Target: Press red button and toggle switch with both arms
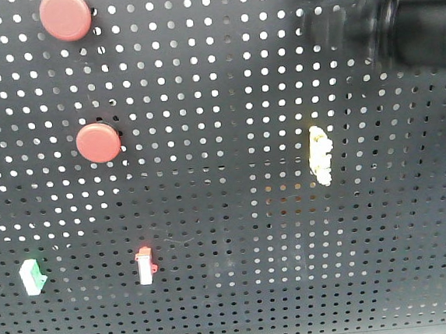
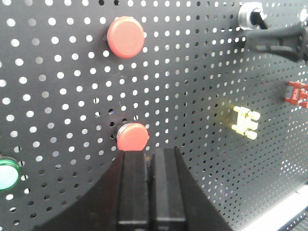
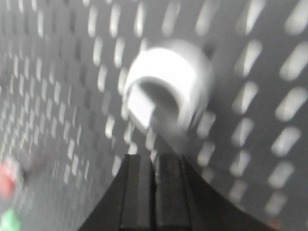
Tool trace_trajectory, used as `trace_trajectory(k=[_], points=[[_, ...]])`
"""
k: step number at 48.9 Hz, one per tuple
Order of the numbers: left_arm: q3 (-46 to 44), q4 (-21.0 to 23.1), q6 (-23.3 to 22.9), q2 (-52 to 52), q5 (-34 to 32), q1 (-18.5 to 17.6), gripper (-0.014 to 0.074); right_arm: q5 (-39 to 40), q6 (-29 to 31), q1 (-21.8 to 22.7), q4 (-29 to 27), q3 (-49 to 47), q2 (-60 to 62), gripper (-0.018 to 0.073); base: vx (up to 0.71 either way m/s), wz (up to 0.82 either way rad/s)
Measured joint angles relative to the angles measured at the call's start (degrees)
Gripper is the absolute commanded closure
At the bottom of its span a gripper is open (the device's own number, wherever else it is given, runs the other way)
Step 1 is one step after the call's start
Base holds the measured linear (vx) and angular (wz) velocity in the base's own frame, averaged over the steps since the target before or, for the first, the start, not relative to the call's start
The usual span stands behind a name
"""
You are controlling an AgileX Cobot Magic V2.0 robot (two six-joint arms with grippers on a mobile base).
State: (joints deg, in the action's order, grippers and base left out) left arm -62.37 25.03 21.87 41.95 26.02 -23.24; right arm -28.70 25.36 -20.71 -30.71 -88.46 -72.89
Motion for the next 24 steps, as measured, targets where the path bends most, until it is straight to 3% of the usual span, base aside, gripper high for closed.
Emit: trace_trajectory(k=[12,24], points=[[0.0,-3.7,0.0,-0.1,1.7,0.0,0.0594,0.4,0.2,0.0,1.6,7.5,7.5,0.0562,0.00,0.00],[1.5,-8.4,0.0,-0.9,4.2,0.0,0.0594,6.8,0.7,0.0,6.8,28.1,24.8,0.0562,0.00,0.00]])
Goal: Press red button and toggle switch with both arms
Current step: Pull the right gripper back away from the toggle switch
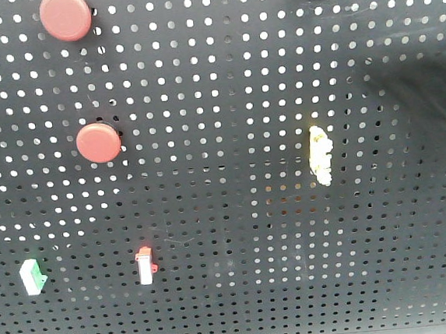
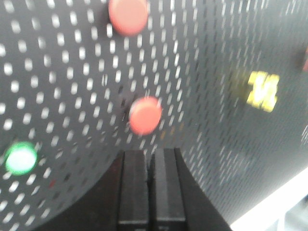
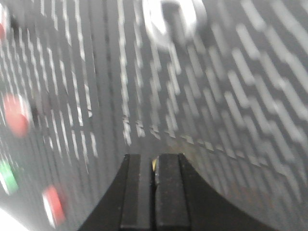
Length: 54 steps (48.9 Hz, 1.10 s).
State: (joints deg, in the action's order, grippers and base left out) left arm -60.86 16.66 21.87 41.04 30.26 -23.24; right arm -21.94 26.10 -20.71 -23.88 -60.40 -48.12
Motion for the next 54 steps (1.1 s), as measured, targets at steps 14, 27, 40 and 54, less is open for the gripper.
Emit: trace_trajectory(k=[14,27,40,54], points=[[19.3,-1.3,-0.2,-10.4,1.2,0.0,0.0594,1.3,0.1,0.0,4.2,23.2,26.3,0.0562,0.00,0.00],[33.5,-1.2,-5.5,-21.2,-0.9,0.0,0.0594,1.0,0.1,0.0,4.3,32.8,40.6,0.0562,0.00,0.00],[34.8,-1.1,-5.8,-21.8,-3.4,0.0,0.0594,-5.6,0.1,0.0,4.4,33.6,41.1,0.0562,0.00,0.00],[34.9,-1.1,-5.8,-21.8,-3.2,0.0,0.0594,-7.3,-0.1,0.1,4.4,33.6,41.1,0.0562,0.00,0.00]])
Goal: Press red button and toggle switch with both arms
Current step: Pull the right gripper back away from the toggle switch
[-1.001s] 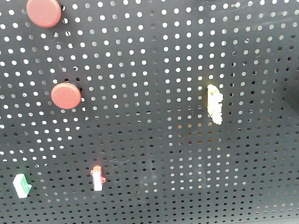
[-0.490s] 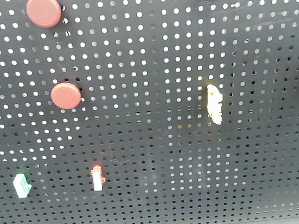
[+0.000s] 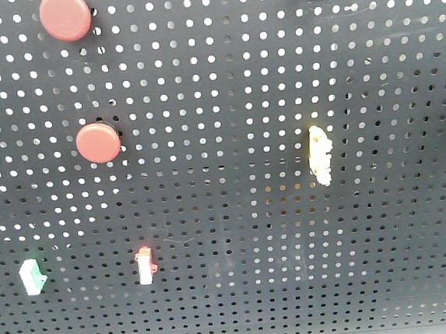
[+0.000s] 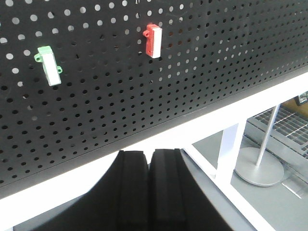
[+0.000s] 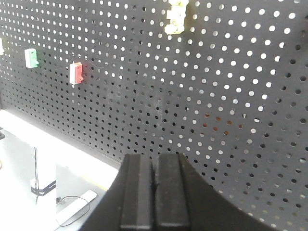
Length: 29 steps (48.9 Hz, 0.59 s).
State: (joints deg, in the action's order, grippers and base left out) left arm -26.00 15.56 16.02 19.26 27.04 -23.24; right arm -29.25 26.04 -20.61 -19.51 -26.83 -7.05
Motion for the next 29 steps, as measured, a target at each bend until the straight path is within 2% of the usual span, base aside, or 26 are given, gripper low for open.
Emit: trace_trajectory(k=[9,15,22,29], points=[[0.1,0.0,0.0,0.0,-0.1,0.0,0.0594,-0.3,0.0,0.0,0.0,0.0,0.0,0.0562,0.00,0.00],[1.3,-2.2,0.0,-0.5,-0.1,1.3,0.0594,-0.3,0.0,0.0,-0.1,0.0,0.0,0.0562,0.00,0.00],[5.8,-6.1,0.0,-3.7,-2.2,8.2,0.0594,-0.4,0.0,0.0,-0.1,0.0,0.0,0.0562,0.00,0.00],[15.9,-7.6,-0.2,-9.9,-12.0,14.3,0.0594,-0.4,0.0,0.0,-0.1,0.0,0.0,0.0562,0.00,0.00]])
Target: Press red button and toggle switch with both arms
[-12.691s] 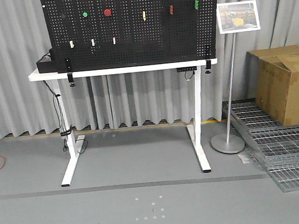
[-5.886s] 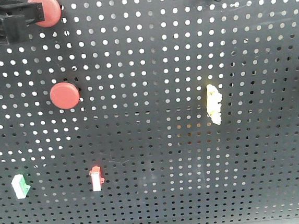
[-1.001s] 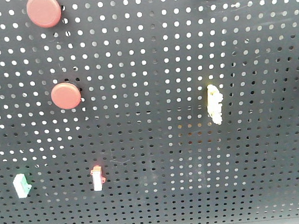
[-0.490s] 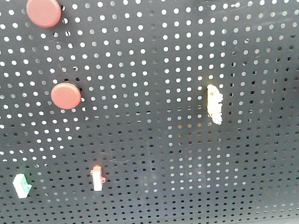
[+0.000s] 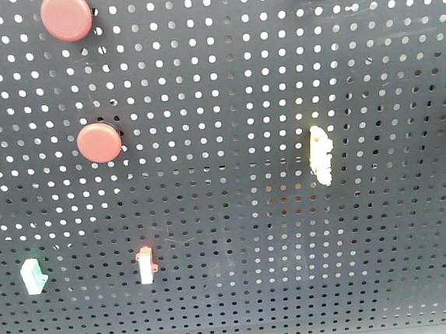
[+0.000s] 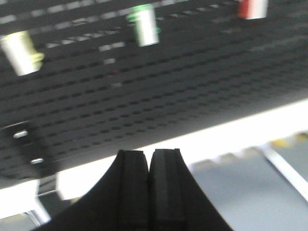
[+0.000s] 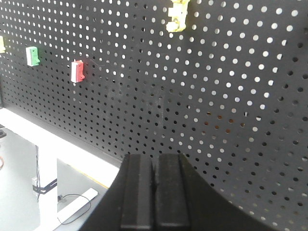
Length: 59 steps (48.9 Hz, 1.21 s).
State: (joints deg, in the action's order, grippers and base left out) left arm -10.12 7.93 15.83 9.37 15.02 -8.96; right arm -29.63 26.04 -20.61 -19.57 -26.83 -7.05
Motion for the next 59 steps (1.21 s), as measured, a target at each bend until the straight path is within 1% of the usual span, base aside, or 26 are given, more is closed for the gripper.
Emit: trace_trajectory(k=[2,5,9,13,17,59], points=[[3.6,-0.1,-0.5,-2.3,-3.7,1.0,0.0594,0.0,0.0,0.0,0.0,0.0,0.0,0.0562,0.00,0.00],[8.8,-0.1,-2.1,-5.9,-8.5,1.5,0.0594,0.0,0.0,0.0,0.0,0.0,0.0,0.0562,0.00,0.00],[11.4,-0.3,-5.1,-9.0,-10.9,1.5,0.0594,0.0,0.0,0.0,0.0,0.0,0.0,0.0562,0.00,0.00],[11.6,-2.1,-7.4,-9.9,-10.4,1.5,0.0594,0.0,0.0,0.1,0.0,0.0,0.0,0.0562,0.00,0.00],[11.7,-3.5,-8.3,-10.0,-9.3,1.5,0.0594,0.0,0.0,0.1,0.0,0.0,0.0,0.0562,0.00,0.00],[11.7,-3.9,-8.8,-10.0,-8.1,1.5,0.0594,0.0,0.0,0.1,0.0,0.0,0.0,0.0562,0.00,0.00]])
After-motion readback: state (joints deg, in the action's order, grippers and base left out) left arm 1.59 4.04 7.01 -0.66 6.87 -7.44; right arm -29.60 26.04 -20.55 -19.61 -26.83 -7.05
